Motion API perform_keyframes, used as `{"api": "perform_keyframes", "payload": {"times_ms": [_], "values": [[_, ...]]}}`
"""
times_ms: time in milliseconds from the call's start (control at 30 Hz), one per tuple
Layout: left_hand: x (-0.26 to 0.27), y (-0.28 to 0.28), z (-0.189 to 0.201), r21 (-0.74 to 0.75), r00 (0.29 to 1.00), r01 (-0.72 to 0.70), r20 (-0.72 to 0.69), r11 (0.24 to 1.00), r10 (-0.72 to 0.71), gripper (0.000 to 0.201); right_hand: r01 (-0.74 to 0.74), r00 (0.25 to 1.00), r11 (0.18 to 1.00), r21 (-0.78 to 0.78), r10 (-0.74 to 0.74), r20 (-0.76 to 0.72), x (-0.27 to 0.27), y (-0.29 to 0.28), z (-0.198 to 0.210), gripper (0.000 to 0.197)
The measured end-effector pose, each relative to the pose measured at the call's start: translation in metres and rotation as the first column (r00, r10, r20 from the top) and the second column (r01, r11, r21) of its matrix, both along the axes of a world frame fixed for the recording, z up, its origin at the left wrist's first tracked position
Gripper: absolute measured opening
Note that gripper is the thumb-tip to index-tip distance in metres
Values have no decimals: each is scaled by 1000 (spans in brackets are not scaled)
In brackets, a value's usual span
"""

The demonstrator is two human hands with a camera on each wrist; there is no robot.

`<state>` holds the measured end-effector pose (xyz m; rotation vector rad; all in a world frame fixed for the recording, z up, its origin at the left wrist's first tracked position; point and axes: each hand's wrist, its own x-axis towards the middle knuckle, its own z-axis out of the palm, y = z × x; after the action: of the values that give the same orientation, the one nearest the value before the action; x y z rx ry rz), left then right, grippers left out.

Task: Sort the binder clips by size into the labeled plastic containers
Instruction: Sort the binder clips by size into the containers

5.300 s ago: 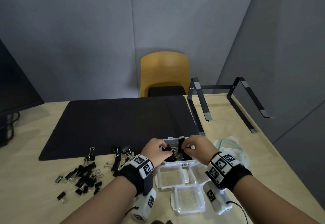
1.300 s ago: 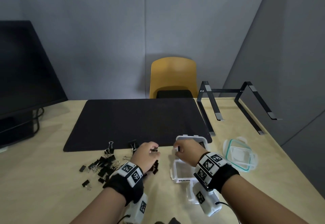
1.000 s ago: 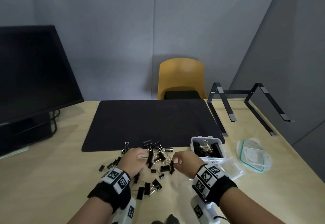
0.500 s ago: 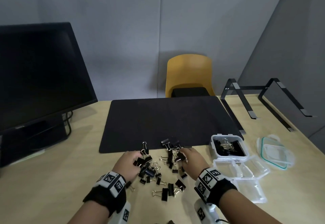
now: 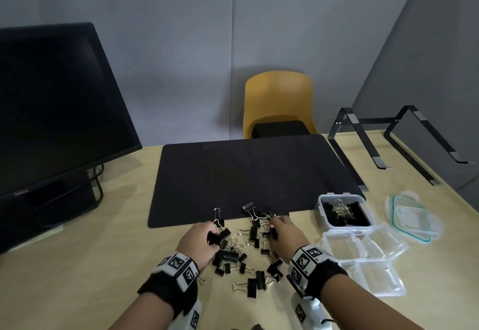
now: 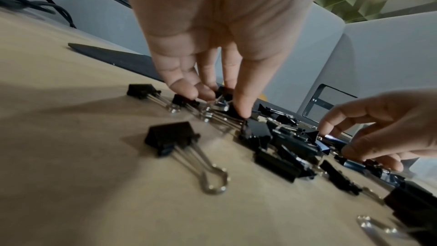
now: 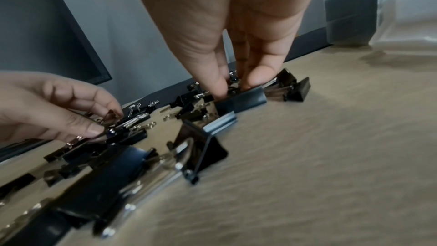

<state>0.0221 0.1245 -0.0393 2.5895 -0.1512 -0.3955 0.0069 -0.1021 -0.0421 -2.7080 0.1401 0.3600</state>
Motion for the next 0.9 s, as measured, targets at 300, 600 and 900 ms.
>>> {"api": "perform_keyframes", "payload": {"times_ms": [300, 600, 900], "values": [[-1, -4, 8, -271, 996, -85, -38, 959, 77, 7, 11, 999, 1000, -18, -12, -32, 1, -1, 1, 32], [-9, -29, 20, -476, 972, -212, -197, 854, 131, 7, -21, 999, 999, 35, 19, 49, -11, -10, 18, 38], [-30, -88, 39, -591, 966, -196, -253, 783, 52, 7, -32, 991, 994, 106, 18, 130, -40, -62, 51, 29]]}}
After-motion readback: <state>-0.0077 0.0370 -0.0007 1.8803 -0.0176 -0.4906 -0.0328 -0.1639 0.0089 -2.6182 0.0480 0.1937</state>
